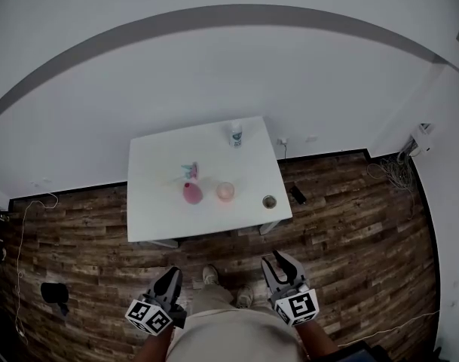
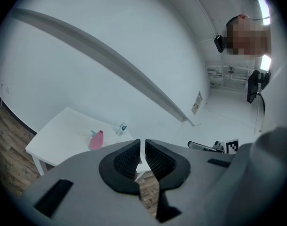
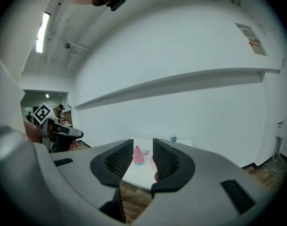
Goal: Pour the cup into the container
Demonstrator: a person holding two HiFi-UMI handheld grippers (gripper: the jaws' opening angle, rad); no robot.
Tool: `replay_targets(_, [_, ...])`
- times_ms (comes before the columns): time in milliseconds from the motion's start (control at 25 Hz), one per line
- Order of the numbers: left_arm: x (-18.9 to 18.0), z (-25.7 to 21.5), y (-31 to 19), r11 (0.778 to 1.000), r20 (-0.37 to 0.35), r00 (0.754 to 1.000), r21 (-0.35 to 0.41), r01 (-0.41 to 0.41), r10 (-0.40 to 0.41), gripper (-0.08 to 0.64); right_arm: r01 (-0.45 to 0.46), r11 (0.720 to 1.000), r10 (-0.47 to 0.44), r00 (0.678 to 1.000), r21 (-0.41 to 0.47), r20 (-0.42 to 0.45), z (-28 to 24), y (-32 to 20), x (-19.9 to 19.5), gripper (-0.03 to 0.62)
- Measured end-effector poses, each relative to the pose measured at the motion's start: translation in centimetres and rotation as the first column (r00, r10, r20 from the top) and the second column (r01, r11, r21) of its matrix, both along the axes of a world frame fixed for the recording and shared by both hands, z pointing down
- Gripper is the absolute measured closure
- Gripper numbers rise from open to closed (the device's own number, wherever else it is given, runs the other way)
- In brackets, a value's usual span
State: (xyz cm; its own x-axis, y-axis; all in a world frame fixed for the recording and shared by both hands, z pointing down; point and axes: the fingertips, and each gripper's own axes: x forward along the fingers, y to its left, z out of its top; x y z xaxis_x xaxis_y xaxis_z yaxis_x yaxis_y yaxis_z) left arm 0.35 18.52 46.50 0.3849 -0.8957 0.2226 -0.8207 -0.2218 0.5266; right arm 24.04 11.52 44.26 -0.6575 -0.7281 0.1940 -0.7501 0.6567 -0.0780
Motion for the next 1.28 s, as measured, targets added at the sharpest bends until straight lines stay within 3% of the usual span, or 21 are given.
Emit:
replay_targets(440, [-5.5,-0.1,-6.7,0.995,-0.023,0.996,0.032,-0.089,0.090,0.501,-0.001,1.000,0.000,0.999,0.027,0.034,-2.5,-5.7,-6.4,0.456])
replay_targets(600, [-7.2,0.7,-8.4,0.991,-0.056,0.989,0.022,-0.134,0.135,0.466,-0.001,0.999,0.001,1.000,0.038,-0.001,-2.2,-7.6,-8.3,0.429])
replay_targets(880, [-9.4,1.2,-11.3,0.976,-0.062,0.974,0.028,-0.215,0.216,0.442,-0.037,0.998,0.037,0.999,0.049,-0.006,-2.2,-10.8,-9.4,0.396])
replay_targets(1280, [-11.6,2.7,-13.7,0.967,-0.045,0.966,0.017,-0.253,0.253,0.442,-0.042,0.997,0.042,0.999,0.057,-0.006,-1.8,-12.1,-10.6,0.377])
